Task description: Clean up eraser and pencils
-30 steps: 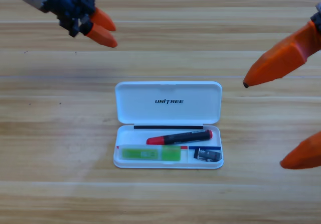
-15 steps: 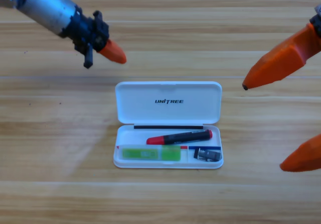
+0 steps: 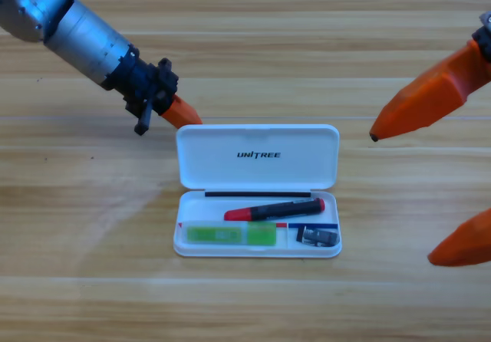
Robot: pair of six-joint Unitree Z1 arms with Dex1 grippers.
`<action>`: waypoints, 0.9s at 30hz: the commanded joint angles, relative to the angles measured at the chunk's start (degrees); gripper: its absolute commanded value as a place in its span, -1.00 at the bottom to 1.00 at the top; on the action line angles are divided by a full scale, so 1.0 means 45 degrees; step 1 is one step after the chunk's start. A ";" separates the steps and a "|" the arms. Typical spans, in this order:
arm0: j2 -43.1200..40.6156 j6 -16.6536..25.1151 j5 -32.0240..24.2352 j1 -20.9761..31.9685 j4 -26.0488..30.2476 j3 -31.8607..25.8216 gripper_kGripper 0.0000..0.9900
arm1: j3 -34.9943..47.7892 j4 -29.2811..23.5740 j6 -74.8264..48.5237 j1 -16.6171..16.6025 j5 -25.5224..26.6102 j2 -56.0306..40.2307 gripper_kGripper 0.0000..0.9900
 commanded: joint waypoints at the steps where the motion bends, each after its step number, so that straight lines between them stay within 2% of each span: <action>1: 0.0616 0.0202 -0.0595 -0.0140 0.0600 -0.0090 -1.00 | 0.0459 -0.0183 0.0104 -0.0345 0.0195 0.0036 0.83; 13: 0.0225 0.0573 -0.1005 -0.0101 0.1968 -0.0226 -1.00 | 0.0440 -0.0241 0.0104 -0.0345 0.0215 0.0094 0.83; 19: 0.0265 0.0690 -0.1220 -0.0180 0.2378 -0.0109 -1.00 | 0.0440 -0.0241 0.0123 -0.0345 0.0215 0.0094 0.83; 27: 0.0597 0.1354 -0.1825 -0.0492 0.2651 0.0106 -1.00 | 0.0420 -0.0261 0.0123 -0.0345 0.0254 0.0075 0.83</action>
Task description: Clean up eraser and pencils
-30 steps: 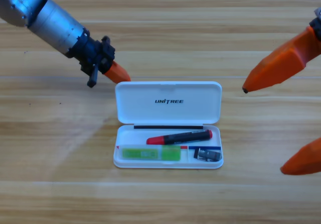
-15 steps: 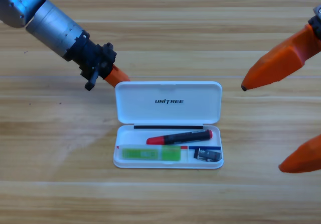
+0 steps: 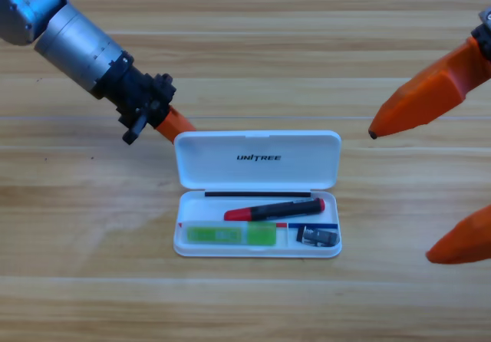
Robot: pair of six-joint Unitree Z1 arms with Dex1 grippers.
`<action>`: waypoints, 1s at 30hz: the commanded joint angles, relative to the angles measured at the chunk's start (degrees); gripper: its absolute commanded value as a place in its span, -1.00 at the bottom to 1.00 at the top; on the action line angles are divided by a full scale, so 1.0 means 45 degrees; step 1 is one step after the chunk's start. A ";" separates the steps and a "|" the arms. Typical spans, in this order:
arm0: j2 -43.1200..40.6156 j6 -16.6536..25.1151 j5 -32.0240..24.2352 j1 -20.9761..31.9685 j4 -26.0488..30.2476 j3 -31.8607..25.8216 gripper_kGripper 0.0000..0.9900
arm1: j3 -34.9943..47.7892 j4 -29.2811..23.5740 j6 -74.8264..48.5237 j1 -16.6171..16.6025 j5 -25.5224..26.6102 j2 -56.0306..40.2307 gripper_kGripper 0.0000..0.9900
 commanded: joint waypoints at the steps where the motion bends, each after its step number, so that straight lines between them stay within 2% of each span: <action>1: 0.0655 0.0363 -0.0324 -0.0534 0.0139 0.0300 -1.00 | 0.0420 -0.0190 0.0121 -0.0345 0.0250 0.0075 0.83; 20: 0.0831 0.0949 -0.0480 -0.1706 0.0060 0.1042 -1.00 | 0.0420 -0.0210 0.0160 -0.0345 0.0270 0.0075 0.83; 30: 0.1260 0.1398 -0.0480 -0.1862 -0.0154 0.1413 -1.00 | 0.0420 -0.0229 0.0179 -0.0345 0.0270 0.0094 0.83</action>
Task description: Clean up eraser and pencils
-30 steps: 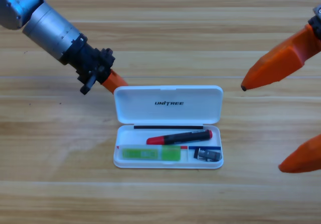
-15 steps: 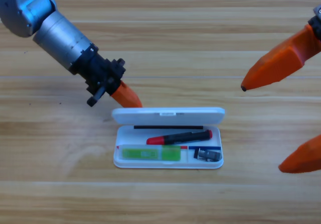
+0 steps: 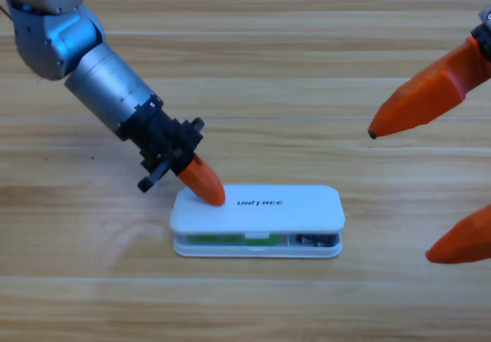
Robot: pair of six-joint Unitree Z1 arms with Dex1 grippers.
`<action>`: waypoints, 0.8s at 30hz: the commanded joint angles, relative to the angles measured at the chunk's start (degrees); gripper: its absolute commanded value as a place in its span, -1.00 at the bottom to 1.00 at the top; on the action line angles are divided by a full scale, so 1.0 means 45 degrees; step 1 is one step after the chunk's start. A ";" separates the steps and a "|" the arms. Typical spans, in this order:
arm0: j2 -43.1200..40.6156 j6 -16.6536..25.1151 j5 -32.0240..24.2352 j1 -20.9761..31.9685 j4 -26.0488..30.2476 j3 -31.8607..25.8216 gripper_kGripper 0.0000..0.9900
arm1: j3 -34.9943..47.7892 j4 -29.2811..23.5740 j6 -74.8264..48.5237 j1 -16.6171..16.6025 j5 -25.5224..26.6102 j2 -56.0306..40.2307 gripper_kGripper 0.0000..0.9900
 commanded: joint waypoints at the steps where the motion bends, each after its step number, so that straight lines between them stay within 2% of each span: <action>1: 0.0866 0.0202 -0.0153 -0.0424 -0.0242 0.0412 -1.00 | 0.0420 -0.0211 0.0141 -0.0345 0.0245 0.0094 0.83; 24: 0.1295 0.0182 -0.0133 -0.0912 -0.0749 0.0784 -1.00 | 0.0420 -0.0231 0.0141 -0.0345 0.0226 0.0153 0.83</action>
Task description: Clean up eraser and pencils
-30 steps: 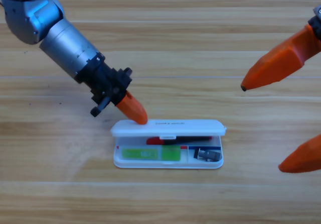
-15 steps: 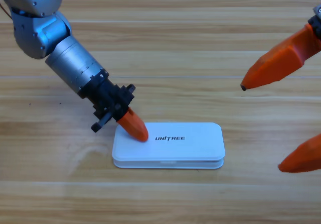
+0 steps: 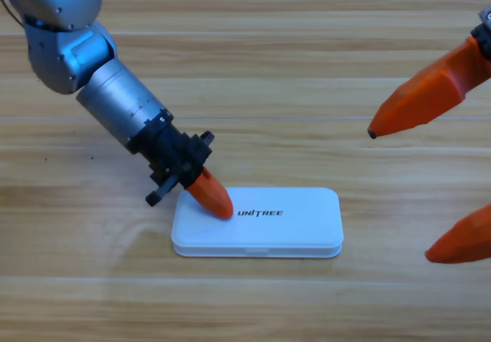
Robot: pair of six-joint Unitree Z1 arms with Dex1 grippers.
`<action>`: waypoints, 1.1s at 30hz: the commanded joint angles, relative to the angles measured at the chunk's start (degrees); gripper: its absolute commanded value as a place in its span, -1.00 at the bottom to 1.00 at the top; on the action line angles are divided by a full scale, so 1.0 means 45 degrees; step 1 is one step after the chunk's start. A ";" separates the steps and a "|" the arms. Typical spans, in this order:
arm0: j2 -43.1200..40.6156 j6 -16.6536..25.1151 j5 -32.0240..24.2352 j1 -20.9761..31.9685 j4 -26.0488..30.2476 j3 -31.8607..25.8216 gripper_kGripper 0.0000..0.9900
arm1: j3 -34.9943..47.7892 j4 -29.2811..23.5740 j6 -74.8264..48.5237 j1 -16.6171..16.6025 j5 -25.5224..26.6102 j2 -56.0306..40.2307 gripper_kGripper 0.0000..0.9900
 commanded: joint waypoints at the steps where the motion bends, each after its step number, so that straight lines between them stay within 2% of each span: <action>1: 0.0999 0.0008 -0.0014 -0.0533 -0.0164 0.0471 -1.00 | 0.0420 -0.0222 0.0130 -0.0345 0.0245 0.0153 0.83; 6: -0.0192 -0.0617 0.0065 -0.0533 0.0109 0.0530 -1.00 | 0.0420 -0.0222 0.0130 -0.0345 0.0245 0.0172 0.83; 16: -0.5778 -0.2336 0.1393 -0.0318 0.1808 0.0002 -1.00 | 0.0420 -0.0241 0.0130 -0.0345 0.0225 0.0172 0.83; 19: -0.7439 -0.2941 0.2838 -0.0669 0.1886 -0.0076 -0.94 | 0.0420 -0.0241 0.0130 -0.0345 0.0225 0.0172 0.83; 20: -0.7927 -0.3293 0.3346 -0.0982 0.1886 -0.0017 -0.26 | 0.0420 -0.0241 0.0149 -0.0345 0.0225 0.0172 0.83; 21: -0.8376 -0.3957 0.4205 -0.1548 0.1886 -0.0037 0.08 | 0.0420 -0.0241 0.0149 -0.0345 0.0225 0.0172 0.83; 22: -0.8825 -0.4562 0.4928 -0.2173 0.1886 -0.0056 0.25 | 0.0420 -0.0241 0.0149 -0.0345 0.0225 0.0172 0.83; 23: -0.9157 -0.4797 0.5025 -0.2505 0.1906 -0.0017 0.43 | 0.0440 -0.0241 0.0149 -0.0345 0.0225 0.0172 0.83; 25: -0.9860 -0.5031 0.4830 -0.3091 0.1906 0.0119 0.92 | 0.0420 -0.0241 0.0149 -0.0345 0.0225 0.0172 0.83; 27: -1.0446 -0.5383 0.4576 -0.3716 0.1886 0.0256 1.00 | 0.0420 -0.0241 0.0149 -0.0345 0.0225 0.0172 0.83; 29: -1.0778 -0.5500 0.4303 -0.4341 0.1867 0.0217 1.00 | 0.0440 -0.0241 0.0149 -0.0345 0.0225 0.0172 0.83; 33: -1.1149 -0.6301 0.3697 -0.5240 0.1769 0.0139 1.00 | 0.0420 -0.0241 0.0149 -0.0345 0.0225 0.0172 0.83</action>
